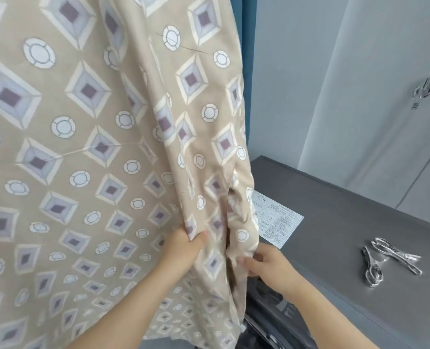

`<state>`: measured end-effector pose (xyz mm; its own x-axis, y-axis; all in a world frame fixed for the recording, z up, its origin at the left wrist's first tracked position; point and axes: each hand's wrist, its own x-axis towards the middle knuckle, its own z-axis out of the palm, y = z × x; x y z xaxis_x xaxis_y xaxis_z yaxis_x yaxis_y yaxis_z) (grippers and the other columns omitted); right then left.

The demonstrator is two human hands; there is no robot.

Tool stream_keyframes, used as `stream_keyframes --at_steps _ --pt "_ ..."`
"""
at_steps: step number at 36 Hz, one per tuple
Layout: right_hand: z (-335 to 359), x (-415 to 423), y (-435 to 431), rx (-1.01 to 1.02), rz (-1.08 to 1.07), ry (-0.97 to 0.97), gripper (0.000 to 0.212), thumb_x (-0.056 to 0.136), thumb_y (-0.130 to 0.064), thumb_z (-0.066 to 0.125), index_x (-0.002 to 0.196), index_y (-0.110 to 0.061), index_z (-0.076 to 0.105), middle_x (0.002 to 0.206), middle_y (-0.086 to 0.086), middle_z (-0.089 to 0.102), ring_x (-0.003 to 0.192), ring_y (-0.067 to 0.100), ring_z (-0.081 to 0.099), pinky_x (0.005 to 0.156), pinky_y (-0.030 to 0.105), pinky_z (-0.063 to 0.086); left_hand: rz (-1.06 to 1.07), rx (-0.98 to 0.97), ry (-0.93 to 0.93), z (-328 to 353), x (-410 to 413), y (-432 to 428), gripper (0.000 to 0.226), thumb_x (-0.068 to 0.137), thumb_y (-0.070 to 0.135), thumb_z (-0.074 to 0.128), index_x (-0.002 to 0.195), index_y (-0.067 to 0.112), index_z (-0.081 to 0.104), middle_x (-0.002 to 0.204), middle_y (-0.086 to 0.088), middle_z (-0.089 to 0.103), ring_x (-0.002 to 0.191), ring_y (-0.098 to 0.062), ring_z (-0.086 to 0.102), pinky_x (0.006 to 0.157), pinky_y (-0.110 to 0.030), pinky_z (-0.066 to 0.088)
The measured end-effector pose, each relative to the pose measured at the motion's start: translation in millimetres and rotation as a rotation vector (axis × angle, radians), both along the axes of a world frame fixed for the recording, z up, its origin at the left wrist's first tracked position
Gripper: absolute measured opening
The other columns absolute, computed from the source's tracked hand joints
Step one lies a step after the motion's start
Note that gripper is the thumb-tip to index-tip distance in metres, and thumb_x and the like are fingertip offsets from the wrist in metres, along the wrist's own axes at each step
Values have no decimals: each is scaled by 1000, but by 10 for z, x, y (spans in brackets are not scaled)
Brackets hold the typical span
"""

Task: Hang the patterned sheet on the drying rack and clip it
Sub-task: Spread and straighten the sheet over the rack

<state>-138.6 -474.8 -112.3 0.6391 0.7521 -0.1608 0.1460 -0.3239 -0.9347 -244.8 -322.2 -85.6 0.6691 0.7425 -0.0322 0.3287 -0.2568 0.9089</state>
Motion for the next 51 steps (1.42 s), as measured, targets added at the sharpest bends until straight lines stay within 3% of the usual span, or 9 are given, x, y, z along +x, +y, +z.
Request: stream_keyframes --at_steps 6,12,18,24,28,35,40,43,51 --pt "285 172 -132 564 -394 403 32 97 -19 42 68 -10 52 42 -1 45 30 8 34 32 14 24 2 -44 -184 13 -101 -49 14 88 18 61 87 5 64 88 -15 69 85 -24 65 80 -36 49" --pt "-26 87 -60 98 -55 165 12 87 -23 61 90 -11 58 83 3 57 76 15 56 77 30 46 -79 -35 87 -143 -3 -115 21 89 30 58 79 12 63 74 -5 65 76 -24 62 74 -33 48" --pt "-335 25 -18 -73 -122 17 16 76 -17 70 79 -15 55 87 6 65 75 12 56 73 25 45 -69 18 110 -227 -25 -95 24 87 29 60 93 6 66 93 -12 70 90 -26 64 86 -38 50" --pt "-278 -58 65 -74 -35 -94 75 53 -43 76 120 -38 43 118 -9 52 103 9 57 89 35 50 9 52 -32 -230 -119 -73 21 86 18 63 86 -2 61 83 -19 67 82 -28 64 73 -34 49" --pt "-275 -124 144 -276 -52 -301 15 80 -28 62 83 -20 50 82 -5 54 73 15 53 64 25 40 -10 124 -1 -268 -155 -35 9 89 19 58 85 12 56 75 2 61 77 -20 58 61 -25 41" --pt "-660 -300 132 -454 -82 -287 26 84 -13 43 60 -12 34 60 2 47 62 26 50 53 25 32 4 180 78 -326 -282 43 6 90 21 58 89 15 56 75 2 61 77 -21 58 57 -23 40" --pt "-373 -328 201 -204 -19 -124 23 84 -12 57 66 -25 50 67 -11 56 62 7 52 56 17 39 -44 128 -64 -228 -348 -30 20 85 16 63 74 27 51 67 12 58 67 -6 57 57 -10 38" --pt "-19 -326 266 151 5 184 27 81 -6 66 101 -23 60 94 -12 67 80 -3 64 65 8 46 -72 9 -211 -109 -304 -52 22 85 15 64 91 32 52 90 8 65 86 -10 63 75 -26 50" --pt "645 -287 668 579 -510 -131 28 86 -4 52 76 -24 36 70 -10 46 53 -3 45 58 21 42 0 122 -384 317 -227 189 22 90 12 56 82 32 52 80 8 64 73 -9 60 59 -12 47"
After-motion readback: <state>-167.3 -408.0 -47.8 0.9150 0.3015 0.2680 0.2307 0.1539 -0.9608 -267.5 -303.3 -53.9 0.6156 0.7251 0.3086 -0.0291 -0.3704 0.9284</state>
